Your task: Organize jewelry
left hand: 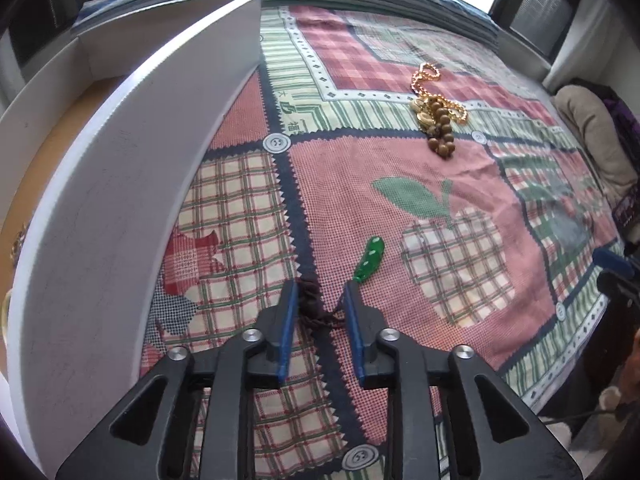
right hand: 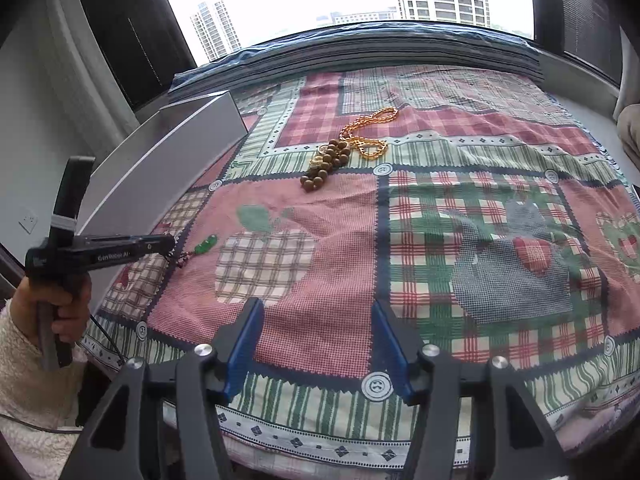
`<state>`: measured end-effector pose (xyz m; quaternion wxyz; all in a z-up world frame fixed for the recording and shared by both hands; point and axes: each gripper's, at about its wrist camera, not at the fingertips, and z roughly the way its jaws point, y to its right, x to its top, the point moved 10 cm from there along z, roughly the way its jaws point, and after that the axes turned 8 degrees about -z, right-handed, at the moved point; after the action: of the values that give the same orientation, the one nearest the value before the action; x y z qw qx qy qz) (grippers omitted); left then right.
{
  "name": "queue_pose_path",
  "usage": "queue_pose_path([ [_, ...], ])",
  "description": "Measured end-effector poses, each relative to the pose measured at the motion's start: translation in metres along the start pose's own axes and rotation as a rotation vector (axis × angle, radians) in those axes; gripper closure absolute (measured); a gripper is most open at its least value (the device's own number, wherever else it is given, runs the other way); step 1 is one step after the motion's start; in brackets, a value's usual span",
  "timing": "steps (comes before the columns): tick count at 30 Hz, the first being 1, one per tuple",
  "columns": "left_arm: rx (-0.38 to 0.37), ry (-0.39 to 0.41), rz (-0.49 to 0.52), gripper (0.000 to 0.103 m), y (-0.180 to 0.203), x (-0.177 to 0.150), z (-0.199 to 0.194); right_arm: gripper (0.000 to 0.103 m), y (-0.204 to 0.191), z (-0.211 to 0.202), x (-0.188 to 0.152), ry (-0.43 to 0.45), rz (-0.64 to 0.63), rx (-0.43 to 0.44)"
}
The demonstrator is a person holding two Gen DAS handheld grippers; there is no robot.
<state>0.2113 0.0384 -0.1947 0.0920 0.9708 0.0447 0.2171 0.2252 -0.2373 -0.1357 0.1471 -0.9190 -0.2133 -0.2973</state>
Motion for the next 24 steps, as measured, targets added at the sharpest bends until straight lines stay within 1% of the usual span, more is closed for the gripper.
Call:
queue_pose_path([
  [3,-0.023,0.008,0.036,0.062,0.005,-0.004,-0.001,0.046,0.008,0.005,0.012,-0.024,-0.011,-0.009],
  [4,-0.025,0.008,0.053,0.061,0.006,-0.006,-0.001,0.046,0.011,0.007,0.017,-0.029,-0.016,-0.016],
  [5,-0.023,0.009,0.073,0.058,0.009,-0.007,0.000,0.046,0.015,0.009,0.023,-0.033,-0.020,-0.023],
  [6,-0.018,0.010,0.096,0.056,0.012,-0.008,0.002,0.046,0.019,0.012,0.031,-0.037,-0.024,-0.027],
  [9,0.023,0.022,0.146,0.056,0.014,-0.008,0.011,0.046,0.031,0.027,0.058,-0.038,-0.023,-0.021],
  [13,0.054,0.036,0.147,0.056,0.009,-0.003,0.021,0.046,0.050,0.070,0.092,-0.070,0.052,-0.002],
  [17,0.054,0.047,0.107,0.055,0.001,0.001,0.023,0.046,0.044,0.123,0.111,-0.136,0.131,0.090],
  [19,0.047,0.050,0.102,0.055,0.000,0.001,0.023,0.047,0.038,0.146,0.117,-0.156,0.161,0.110],
  [20,0.046,0.050,0.106,0.056,0.000,0.001,0.023,0.053,0.037,0.155,0.119,-0.163,0.168,0.106],
  [21,0.049,0.051,0.108,0.061,0.000,0.000,0.022,0.056,0.037,0.164,0.121,-0.172,0.182,0.102],
  [23,0.049,0.054,0.108,0.066,-0.001,0.001,0.022,0.058,0.037,0.176,0.125,-0.177,0.209,0.102],
  [24,0.046,0.055,0.104,0.069,-0.002,0.001,0.021,0.063,0.037,0.181,0.126,-0.177,0.213,0.096],
])
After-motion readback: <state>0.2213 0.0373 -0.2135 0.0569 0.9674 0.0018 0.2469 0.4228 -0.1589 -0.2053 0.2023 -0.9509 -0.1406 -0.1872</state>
